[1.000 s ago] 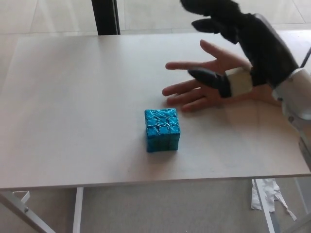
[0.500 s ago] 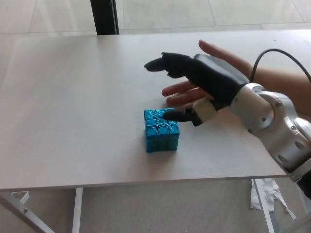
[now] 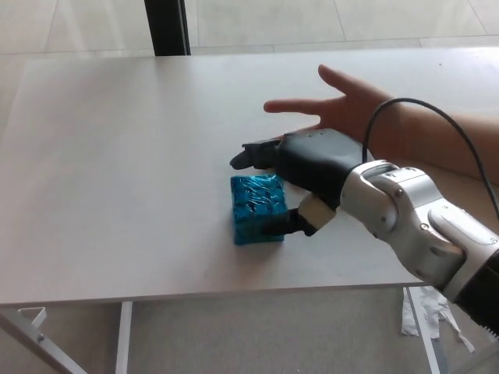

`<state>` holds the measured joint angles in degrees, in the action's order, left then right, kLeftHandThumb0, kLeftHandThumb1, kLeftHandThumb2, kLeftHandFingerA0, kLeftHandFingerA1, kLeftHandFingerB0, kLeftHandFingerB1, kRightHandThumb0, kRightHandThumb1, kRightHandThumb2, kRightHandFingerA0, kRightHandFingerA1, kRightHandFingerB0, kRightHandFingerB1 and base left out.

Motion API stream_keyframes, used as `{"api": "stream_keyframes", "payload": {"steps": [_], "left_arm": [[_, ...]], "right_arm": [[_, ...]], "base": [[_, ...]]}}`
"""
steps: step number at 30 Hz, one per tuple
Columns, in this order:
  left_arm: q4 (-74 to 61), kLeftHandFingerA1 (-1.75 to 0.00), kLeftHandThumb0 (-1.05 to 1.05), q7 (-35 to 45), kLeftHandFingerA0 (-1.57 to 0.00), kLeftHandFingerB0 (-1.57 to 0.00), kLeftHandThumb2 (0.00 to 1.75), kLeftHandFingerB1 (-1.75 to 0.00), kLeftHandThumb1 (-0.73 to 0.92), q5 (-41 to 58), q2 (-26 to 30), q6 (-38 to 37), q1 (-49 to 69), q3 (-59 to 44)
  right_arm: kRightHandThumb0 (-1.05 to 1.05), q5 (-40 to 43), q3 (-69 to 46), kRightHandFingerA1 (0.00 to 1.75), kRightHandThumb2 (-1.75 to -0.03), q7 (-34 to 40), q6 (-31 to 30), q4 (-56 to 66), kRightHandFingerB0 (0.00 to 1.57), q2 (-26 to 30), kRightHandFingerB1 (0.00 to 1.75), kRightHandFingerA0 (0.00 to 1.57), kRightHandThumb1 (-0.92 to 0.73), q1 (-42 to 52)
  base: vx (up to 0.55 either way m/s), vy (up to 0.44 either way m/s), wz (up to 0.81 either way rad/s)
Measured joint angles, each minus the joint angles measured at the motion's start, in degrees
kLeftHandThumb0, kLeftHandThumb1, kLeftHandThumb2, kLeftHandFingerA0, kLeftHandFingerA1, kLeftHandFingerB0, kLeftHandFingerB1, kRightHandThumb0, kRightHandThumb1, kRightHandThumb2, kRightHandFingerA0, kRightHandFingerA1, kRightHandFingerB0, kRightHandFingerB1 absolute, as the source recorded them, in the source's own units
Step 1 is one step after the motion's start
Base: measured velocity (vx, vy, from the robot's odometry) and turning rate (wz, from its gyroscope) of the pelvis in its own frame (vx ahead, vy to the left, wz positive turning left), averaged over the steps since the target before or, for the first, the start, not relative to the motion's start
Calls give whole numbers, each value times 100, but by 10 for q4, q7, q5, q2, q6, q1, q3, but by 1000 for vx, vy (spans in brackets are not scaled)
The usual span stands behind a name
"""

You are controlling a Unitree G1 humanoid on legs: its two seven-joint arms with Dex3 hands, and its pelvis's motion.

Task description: The robot uses its right hand to pick up a cube kept in the middle of the desk infront of it and hands it to a person

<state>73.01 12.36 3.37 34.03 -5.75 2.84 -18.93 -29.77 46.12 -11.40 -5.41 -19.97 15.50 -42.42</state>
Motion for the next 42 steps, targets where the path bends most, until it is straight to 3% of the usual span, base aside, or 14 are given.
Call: {"api": "stream_keyframes", "payload": {"steps": [2,3,4,5,14,15,18,19,21,31,36,37,41,42], "left_arm": [[0,-56,-70,1,-60,-61,58,-44,60,0,0,0,0,1],[0,-56,-70,1,-60,-58,59,-44,61,0,0,0,0,2],[0,-56,-72,2,-60,-58,59,-44,61,0,0,0,-1,4],[0,-57,-72,2,-61,-58,59,-44,61,0,0,0,-1,5],[1,-58,-68,3,-64,-61,60,-44,63,-2,3,-1,-3,19],[1,-57,-68,4,-65,-59,59,-44,63,-2,3,-1,-4,20],[1,-54,-71,4,-62,-57,60,-43,66,-2,3,-1,-4,21],[1,-54,-72,4,-62,-56,60,-43,66,-2,3,-1,-4,22],[0,-55,-73,4,-62,-56,60,-43,67,-2,3,-1,-4,22],[0,-54,-70,4,-69,-56,62,-43,72,-2,3,-1,-4,26],[0,-56,-66,4,-67,-54,62,-43,72,-1,2,-1,-4,26],[0,-57,-69,4,-68,-57,62,-43,73,-1,2,-1,-4,26],[0,-56,-68,4,-68,-56,62,-42,72,-1,2,-1,-4,27],[0,-53,-67,4,-66,-53,62,-42,73,-1,2,-1,-4,27]], "right_arm": [[-41,-17,15,53,-97,-9,-10,-5,0,-4,51,2,-27,-7],[-89,-25,23,55,-107,-15,-16,-6,0,-5,33,13,-58,-10],[-99,-33,31,48,-64,-21,-22,-7,5,-7,33,11,-78,-12],[-98,-42,39,53,-101,-28,-28,-7,4,-8,30,7,-59,-12],[-73,-116,64,68,-87,-40,-86,-6,13,-29,47,47,-52,-13],[-63,-125,62,76,-59,-32,-93,-6,22,-34,36,59,-64,-7],[-56,-139,56,137,-61,1,-106,-8,36,-49,38,71,-64,11],[-65,-142,51,124,-91,14,-108,-10,30,-54,51,82,-52,17],[-54,-145,45,158,-65,35,-110,-13,41,-64,44,79,-64,26],[-29,-150,3,175,-71,144,-110,-35,90,-113,81,94,-55,69],[-27,-150,-15,175,-75,195,-105,-44,83,-131,129,85,-59,87],[-23,-150,-18,175,-84,205,-104,-45,76,-133,162,82,-58,90],[-23,-149,-31,170,-80,249,-91,-51,72,-138,144,107,-56,106],[-23,-149,-33,175,-76,258,-87,-53,75,-138,152,84,-57,109]], "base": [[0,0,0],[0,0,0],[0,0,0],[0,0,0],[0,0,0],[0,0,0],[0,0,0],[0,0,0],[0,0,0],[0,0,0],[0,0,0],[0,0,0],[0,0,0],[0,0,0]]}}
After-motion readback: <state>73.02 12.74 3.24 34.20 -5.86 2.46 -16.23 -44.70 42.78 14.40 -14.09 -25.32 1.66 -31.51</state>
